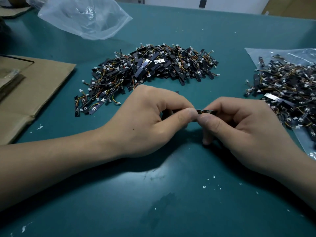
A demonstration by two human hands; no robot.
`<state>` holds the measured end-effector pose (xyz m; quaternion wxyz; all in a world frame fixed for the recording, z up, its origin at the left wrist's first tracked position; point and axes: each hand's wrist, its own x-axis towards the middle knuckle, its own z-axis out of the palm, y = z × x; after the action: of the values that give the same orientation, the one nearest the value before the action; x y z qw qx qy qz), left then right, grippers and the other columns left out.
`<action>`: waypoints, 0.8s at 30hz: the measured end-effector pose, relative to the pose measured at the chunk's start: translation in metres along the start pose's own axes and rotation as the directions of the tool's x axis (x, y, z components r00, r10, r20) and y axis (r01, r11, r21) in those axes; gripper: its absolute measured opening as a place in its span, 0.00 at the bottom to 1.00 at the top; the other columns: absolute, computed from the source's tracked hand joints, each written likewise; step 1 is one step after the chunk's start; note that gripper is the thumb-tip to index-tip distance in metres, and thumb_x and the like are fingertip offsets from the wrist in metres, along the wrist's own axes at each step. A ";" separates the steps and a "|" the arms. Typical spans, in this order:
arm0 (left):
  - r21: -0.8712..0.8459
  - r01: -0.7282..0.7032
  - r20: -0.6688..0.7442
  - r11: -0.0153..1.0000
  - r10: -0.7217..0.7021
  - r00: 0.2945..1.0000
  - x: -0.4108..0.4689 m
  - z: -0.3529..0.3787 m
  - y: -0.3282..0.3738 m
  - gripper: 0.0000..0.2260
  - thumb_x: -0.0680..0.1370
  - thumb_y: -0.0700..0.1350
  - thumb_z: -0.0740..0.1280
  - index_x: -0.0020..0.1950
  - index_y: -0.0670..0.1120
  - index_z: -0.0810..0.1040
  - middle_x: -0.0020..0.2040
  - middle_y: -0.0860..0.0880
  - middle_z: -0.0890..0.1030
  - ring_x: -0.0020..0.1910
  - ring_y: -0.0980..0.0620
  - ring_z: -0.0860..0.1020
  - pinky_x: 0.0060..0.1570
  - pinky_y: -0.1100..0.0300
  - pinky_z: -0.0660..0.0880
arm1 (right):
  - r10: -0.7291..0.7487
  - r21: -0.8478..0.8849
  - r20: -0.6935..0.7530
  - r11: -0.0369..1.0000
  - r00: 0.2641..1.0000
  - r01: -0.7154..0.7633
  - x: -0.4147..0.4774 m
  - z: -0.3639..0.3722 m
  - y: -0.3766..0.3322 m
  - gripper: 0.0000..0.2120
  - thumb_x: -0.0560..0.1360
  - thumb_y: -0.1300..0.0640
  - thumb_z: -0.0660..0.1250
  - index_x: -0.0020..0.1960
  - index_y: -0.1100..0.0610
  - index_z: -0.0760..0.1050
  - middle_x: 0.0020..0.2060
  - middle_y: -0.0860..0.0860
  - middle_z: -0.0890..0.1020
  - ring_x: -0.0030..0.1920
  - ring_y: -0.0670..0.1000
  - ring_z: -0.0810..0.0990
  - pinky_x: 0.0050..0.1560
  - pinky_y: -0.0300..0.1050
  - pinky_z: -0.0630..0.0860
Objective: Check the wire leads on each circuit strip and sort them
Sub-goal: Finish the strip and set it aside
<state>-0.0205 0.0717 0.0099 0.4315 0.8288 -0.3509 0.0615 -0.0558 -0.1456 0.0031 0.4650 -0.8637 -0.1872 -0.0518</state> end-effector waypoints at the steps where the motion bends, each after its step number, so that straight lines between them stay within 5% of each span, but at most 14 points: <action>1: -0.012 0.006 0.012 1.000 -0.005 1.000 0.000 0.000 0.000 0.08 0.81 0.45 0.69 0.45 0.47 0.86 0.33 0.53 0.80 0.34 0.52 0.78 0.35 0.64 0.71 | -0.010 0.002 -0.004 1.000 1.000 0.010 -0.001 0.000 0.000 0.08 0.79 0.50 0.69 0.42 0.49 0.81 0.29 0.46 0.84 0.24 0.41 0.74 0.29 0.28 0.67; 12: -0.107 0.072 0.143 0.992 -0.056 0.988 -0.002 -0.001 0.002 0.09 0.80 0.44 0.68 0.41 0.45 0.84 0.29 0.48 0.77 0.28 0.53 0.71 0.31 0.67 0.66 | -0.051 0.044 0.076 0.998 0.996 0.047 -0.004 -0.005 -0.002 0.12 0.78 0.48 0.64 0.42 0.51 0.82 0.27 0.46 0.80 0.24 0.45 0.75 0.29 0.32 0.69; 24: -0.110 0.067 0.120 0.992 -0.054 0.991 0.000 -0.003 0.002 0.10 0.79 0.43 0.68 0.40 0.46 0.84 0.30 0.48 0.77 0.30 0.50 0.74 0.31 0.61 0.69 | -0.042 0.028 0.071 0.999 0.997 0.041 -0.002 -0.002 -0.005 0.13 0.79 0.47 0.62 0.44 0.52 0.79 0.28 0.49 0.77 0.27 0.44 0.72 0.30 0.34 0.67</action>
<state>-0.0211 0.0731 0.0138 0.4582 0.8153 -0.3533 -0.0204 -0.0590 -0.1451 0.0077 0.4682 -0.8547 -0.2224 -0.0279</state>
